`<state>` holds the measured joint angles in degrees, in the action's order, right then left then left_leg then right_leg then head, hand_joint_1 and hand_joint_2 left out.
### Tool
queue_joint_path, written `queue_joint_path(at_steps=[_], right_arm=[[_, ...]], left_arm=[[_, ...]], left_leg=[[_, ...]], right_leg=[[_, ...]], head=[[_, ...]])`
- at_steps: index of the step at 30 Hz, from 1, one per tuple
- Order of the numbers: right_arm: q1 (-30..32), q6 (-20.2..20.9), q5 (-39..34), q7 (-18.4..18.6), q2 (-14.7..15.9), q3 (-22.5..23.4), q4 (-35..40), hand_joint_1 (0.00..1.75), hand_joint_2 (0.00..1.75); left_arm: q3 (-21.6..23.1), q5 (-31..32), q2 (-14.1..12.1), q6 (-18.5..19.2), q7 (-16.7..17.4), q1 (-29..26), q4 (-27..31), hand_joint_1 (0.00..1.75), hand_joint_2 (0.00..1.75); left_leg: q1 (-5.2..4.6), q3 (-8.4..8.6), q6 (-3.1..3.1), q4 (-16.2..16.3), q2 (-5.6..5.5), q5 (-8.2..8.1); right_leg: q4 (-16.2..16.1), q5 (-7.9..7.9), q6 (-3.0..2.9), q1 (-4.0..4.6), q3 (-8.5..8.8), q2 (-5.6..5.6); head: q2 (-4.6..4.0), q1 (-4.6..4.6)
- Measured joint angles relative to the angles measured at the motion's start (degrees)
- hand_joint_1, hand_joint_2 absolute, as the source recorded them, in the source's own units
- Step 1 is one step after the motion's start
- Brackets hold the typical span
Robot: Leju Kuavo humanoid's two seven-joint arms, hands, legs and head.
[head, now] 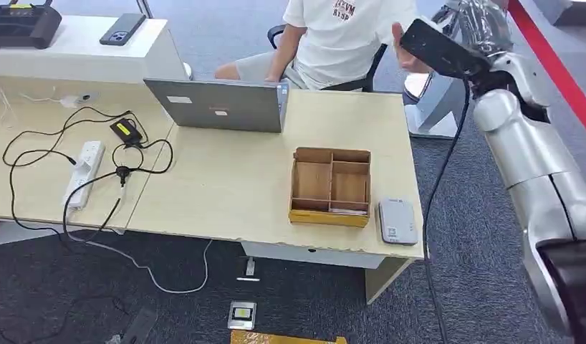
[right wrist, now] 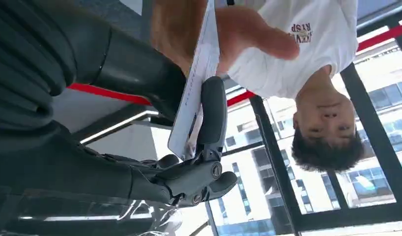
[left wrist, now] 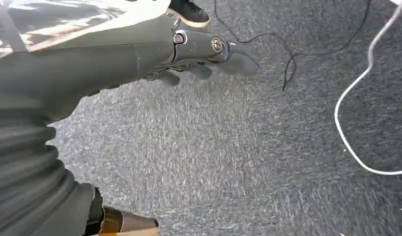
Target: Pass the card to the sensor for recognition and then transmit it.
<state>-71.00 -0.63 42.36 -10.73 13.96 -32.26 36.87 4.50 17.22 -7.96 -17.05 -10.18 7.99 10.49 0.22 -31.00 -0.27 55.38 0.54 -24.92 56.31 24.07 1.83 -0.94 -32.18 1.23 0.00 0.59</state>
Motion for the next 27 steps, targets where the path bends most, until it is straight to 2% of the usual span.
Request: queue_joint_path(at_steps=[5, 11, 12, 13, 18, 19, 27], right_arm=[[-2.38, 1.18, 2.29, 1.13, -3.10, -2.25, -5.39, 1.75, 1.75], [-2.63, 1.77, 3.30, 1.64, -5.44, -4.28, -9.46, 1.75, 1.75], [-2.63, 1.77, 3.30, 1.64, -5.74, -4.54, -10.00, 0.98, 1.75], [-2.64, 1.75, 3.39, 1.68, -5.99, -4.81, -10.64, 0.00, 1.75], [-2.59, 0.57, 3.28, 2.29, -6.75, -5.64, -12.48, 0.00, 1.75], [-2.56, 0.39, 3.17, 2.40, -6.82, -5.77, -12.74, 0.00, 0.00], [-2.45, -0.22, -0.22, 1.99, -6.82, -6.38, -14.51, 0.00, 0.00]], left_arm=[[0.63, 0.26, -0.42, 0.13, 0.76, 0.81, 0.00, 0.00, 1.75], [0.96, 0.11, -0.44, 0.00, 1.01, 0.77, 0.00, 0.00, 1.75], [1.00, 0.09, -0.44, -0.02, 1.03, 0.71, 0.00, 0.00, 1.75], [1.07, 0.04, -0.44, -0.09, 1.03, 0.63, 0.00, 0.00, 1.75], [1.46, 0.04, -0.44, -0.11, 1.47, 0.28, 0.00, 0.00, 1.75], [1.51, 0.04, -0.46, -0.11, 1.73, 0.24, 0.00, 0.00, 1.75], [1.66, -0.07, -0.92, -0.11, 2.08, 0.16, 0.00, 0.00, 1.75]], left_leg=[[0.00, 0.02, 0.00, 0.00, 0.01, 0.00], [0.00, 0.01, 0.00, 0.01, 0.01, 0.00], [0.00, 0.00, 0.00, 0.01, 0.01, 0.00], [0.00, 0.00, 0.00, 0.01, 0.01, 0.00], [0.00, 0.01, 0.00, 0.03, 0.01, 0.00], [0.00, 0.01, 0.00, 0.03, 0.01, 0.00], [0.00, 0.02, 0.00, 0.03, 0.02, 0.00]], right_leg=[[-0.01, 0.00, 0.00, 0.00, 0.01, 0.00], [-0.03, 0.00, 0.00, 0.00, 0.02, 0.00], [-0.04, 0.00, 0.00, 0.00, 0.02, 0.00], [-0.04, -0.01, 0.01, 0.00, 0.02, 0.00], [-0.05, -0.01, 0.00, 0.00, 0.01, 0.00], [-0.05, -0.01, 0.00, 0.00, 0.00, 0.00], [-0.05, -0.01, 0.00, 0.00, 0.00, 0.00]], head=[[0.00, -0.02], [0.00, -0.02], [0.00, -0.02], [0.00, -0.02], [0.00, -0.02], [0.00, -0.02], [0.00, 0.00]])
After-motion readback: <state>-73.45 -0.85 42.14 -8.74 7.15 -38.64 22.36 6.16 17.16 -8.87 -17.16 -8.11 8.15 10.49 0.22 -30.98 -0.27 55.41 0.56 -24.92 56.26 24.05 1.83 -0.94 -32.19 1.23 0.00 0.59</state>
